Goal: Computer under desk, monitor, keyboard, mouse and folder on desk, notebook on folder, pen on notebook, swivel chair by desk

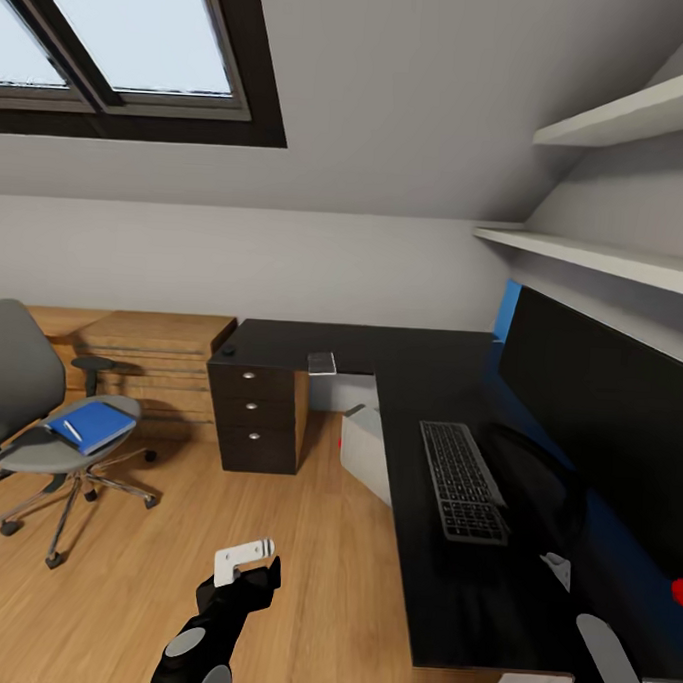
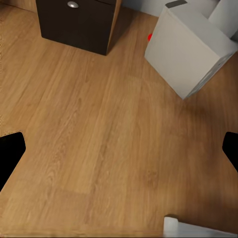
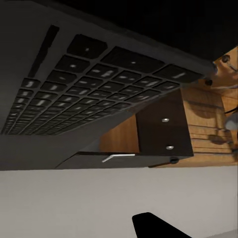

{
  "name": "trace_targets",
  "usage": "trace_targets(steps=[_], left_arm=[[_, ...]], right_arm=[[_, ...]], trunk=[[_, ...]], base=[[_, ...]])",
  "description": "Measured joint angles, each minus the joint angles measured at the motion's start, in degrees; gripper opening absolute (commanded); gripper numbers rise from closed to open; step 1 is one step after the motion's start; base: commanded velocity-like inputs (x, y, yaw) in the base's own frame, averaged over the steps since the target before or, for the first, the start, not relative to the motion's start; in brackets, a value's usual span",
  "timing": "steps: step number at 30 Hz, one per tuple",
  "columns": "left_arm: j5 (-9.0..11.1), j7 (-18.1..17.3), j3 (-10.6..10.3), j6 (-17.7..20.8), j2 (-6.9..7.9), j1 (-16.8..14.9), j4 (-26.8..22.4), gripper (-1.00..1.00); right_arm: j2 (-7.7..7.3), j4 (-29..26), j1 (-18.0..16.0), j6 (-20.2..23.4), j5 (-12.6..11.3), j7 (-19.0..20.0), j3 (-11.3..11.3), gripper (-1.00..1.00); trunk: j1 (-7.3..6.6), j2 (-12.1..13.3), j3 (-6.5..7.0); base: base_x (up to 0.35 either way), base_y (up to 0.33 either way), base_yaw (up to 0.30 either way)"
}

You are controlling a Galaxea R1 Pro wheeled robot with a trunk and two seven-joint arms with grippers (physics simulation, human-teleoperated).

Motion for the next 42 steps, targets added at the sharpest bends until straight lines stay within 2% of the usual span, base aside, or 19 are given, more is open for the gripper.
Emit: trace_targets(steps=[7,13,15,18,24,26,29,31,32,33,34,36,37,39,40,42], left_arm=[[0.37,0.00,0.21,0.07,0.01,0.00,0.48,1.00],[0.48,-0.20,2.05,0.07,0.04,0.00,0.93,1.00],[0.50,-0.27,2.33,0.02,0.06,0.00,1.03,1.00],[0.47,-0.38,2.58,-0.14,0.08,0.00,1.45,1.00],[0.42,-0.44,2.67,-0.23,0.08,0.00,1.90,1.00],[0.43,-0.48,2.70,-0.20,0.08,0.00,1.96,1.00],[0.43,-0.45,2.72,-0.17,0.08,0.00,2.03,1.00],[0.43,-0.42,2.73,-0.16,0.08,0.00,2.07,1.00],[0.43,-0.41,2.73,-0.15,0.08,0.00,2.07,1.00],[0.43,-0.42,2.73,-0.15,0.08,0.00,2.08,1.00],[0.43,-0.42,2.73,-0.15,0.07,0.00,2.09,1.00],[0.43,-0.42,2.73,-0.16,0.07,0.00,2.10,1.00],[0.43,-0.43,2.73,-0.16,0.07,0.00,2.09,1.00],[0.43,-0.43,2.73,-0.15,0.07,0.00,2.09,1.00],[0.43,-0.41,2.73,-0.15,0.07,0.00,2.10,1.00],[0.43,-0.39,2.73,-0.15,0.07,0.00,2.10,1.00]], right_arm=[[0.00,-0.19,0.00,0.00,0.04,0.05,0.10,1.00],[0.15,-1.61,0.00,0.02,0.27,0.08,0.46,1.00],[0.25,-2.85,0.02,0.02,0.75,0.08,0.52,1.00],[0.36,-5.70,0.06,0.04,3.30,-0.02,0.57,1.00],[0.80,-8.50,0.11,0.09,10.30,-0.49,1.35,1.00],[1.49,-8.81,0.10,0.04,12.39,-1.55,2.80,1.00],[3.13,-9.07,0.10,-0.43,16.76,-6.32,6.70,1.00],[4.26,-9.20,0.09,-1.94,20.60,-10.36,9.38,1.00],[5.05,-9.51,0.09,-3.83,23.57,-12.78,11.11,1.00],[5.47,-9.82,0.09,-5.11,25.24,-13.88,11.98,1.00],[6.18,-10.58,0.09,-8.11,28.60,-15.51,13.51,1.00],[6.74,-11.20,0.09,-11.87,32.36,-16.82,15.05,1.00],[7.22,-11.59,0.09,-15.56,36.13,-17.90,16.49,1.00],[7.66,-11.88,0.10,-18.60,40.13,-19.19,18.05,1.00],[7.96,-12.18,0.10,-20.42,43.59,-20.88,19.72,1.00],[8.14,-12.46,0.10,-21.17,46.64,-23.21,21.74,1.00]], trunk=[[1.51,-2.81,-1.26],[1.51,-2.83,-1.26],[1.51,-2.83,-1.26],[1.51,-2.83,-1.26],[1.51,-2.82,-1.26],[1.51,-2.82,-1.26],[1.50,-2.82,-1.26],[1.50,-2.83,-1.26],[1.50,-2.83,-1.26],[1.50,-2.83,-1.26],[1.50,-2.83,-1.26],[1.50,-2.83,-1.26],[1.50,-2.83,-1.26],[1.50,-2.83,-1.26],[1.50,-2.83,-1.27],[1.50,-2.83,-1.27]], base=[[-0.160,0.000,0.000],[-0.016,0.000,0.000],[-0.004,0.000,0.000],[-0.001,0.000,0.000],[0.000,0.148,0.000],[0.028,0.286,0.000],[0.074,0.314,0.000],[0.095,0.323,0.000],[0.102,0.326,0.000],[0.106,0.328,0.000],[0.107,0.329,0.000],[0.109,0.329,0.000],[0.112,0.330,0.000],[0.116,0.329,0.000],[0.122,0.328,0.000],[0.129,0.326,0.000]])
